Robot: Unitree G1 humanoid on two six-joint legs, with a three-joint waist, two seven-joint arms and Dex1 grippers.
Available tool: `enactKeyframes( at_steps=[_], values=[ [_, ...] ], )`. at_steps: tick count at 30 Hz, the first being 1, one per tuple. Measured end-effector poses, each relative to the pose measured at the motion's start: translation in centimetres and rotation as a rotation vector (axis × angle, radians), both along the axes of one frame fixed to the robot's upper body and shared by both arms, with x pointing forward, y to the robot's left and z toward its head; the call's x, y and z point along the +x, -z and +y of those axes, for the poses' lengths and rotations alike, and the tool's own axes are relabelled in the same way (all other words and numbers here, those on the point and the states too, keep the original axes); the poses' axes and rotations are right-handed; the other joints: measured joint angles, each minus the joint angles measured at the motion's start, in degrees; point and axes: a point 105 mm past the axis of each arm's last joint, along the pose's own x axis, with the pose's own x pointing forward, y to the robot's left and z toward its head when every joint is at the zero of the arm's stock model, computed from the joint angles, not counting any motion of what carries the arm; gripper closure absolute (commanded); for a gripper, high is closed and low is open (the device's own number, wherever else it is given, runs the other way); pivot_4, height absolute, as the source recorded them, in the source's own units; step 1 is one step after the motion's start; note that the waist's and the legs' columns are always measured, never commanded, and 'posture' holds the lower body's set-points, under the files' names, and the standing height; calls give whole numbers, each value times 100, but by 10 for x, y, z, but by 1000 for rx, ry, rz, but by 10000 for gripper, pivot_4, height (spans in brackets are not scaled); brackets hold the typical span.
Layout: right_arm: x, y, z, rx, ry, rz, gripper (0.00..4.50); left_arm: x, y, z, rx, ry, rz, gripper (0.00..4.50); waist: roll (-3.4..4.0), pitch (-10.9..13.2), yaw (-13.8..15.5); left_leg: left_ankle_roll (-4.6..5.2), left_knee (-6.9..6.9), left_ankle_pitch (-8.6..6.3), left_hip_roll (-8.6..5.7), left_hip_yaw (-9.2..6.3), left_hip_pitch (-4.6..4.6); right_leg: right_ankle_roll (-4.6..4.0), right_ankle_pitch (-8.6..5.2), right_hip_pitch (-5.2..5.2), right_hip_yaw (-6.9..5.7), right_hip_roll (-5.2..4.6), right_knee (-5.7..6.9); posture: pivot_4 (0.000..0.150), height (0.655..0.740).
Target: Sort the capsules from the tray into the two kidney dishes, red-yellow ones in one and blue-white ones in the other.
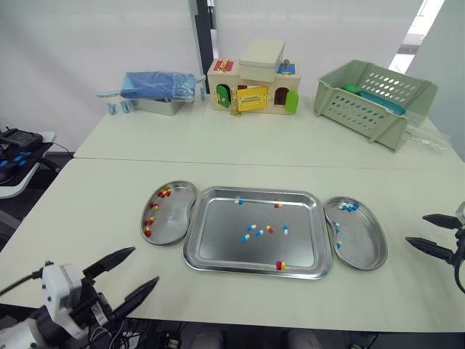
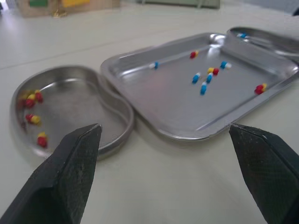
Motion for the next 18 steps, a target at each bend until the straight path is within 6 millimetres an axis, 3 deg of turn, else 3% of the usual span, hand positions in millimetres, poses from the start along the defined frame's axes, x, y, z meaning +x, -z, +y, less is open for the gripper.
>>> enactKeyframes(
  at_steps=[4,15,18],
  values=[
    [0,-1,-3,-22,0,23,0,-20,17,-25,-73,44,-22,195,-7,4,23,14,5,-11,1,13,1,3,2,0,11,2,-9,1500,7400],
    [4,-7,-11,-50,21,18,0,-16,13,-30,-98,-10,-108,195,-3,2,16,17,6,-13,-1,18,1,8,4,1,18,1,-16,1500,7400],
    [11,-18,-6,-42,2,-14,0,-17,14,-34,-107,-8,-113,195,-1,1,-7,16,6,-13,0,22,2,9,5,-1,23,2,-15,1500,7400]
  ],
)
